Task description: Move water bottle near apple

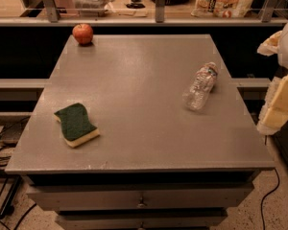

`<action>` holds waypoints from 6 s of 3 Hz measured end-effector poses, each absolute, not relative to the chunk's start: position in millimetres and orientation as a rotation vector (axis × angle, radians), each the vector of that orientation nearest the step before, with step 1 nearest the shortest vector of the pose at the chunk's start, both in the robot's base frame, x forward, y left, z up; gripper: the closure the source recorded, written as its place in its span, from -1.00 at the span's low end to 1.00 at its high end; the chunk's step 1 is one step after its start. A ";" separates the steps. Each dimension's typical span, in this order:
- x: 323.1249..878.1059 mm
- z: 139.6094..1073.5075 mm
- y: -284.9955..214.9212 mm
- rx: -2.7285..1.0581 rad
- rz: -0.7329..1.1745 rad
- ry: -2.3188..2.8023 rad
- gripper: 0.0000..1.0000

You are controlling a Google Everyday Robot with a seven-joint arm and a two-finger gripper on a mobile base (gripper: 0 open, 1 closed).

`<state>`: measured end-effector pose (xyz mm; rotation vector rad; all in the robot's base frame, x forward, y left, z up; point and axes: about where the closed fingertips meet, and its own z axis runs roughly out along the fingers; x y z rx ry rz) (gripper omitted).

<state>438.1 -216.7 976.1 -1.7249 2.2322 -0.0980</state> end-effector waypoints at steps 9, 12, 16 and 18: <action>545.2 946.0 -164.2 -0.911 0.188 2.503 -1.00; 580.4 910.4 -159.4 -0.658 0.213 2.573 -1.00; 599.4 837.7 -141.9 -0.491 0.309 2.764 0.38; 624.0 938.6 -102.1 -0.739 0.284 2.489 1.00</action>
Offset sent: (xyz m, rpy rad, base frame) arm 0.0039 0.0019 -0.0017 0.0433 0.0056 -0.0168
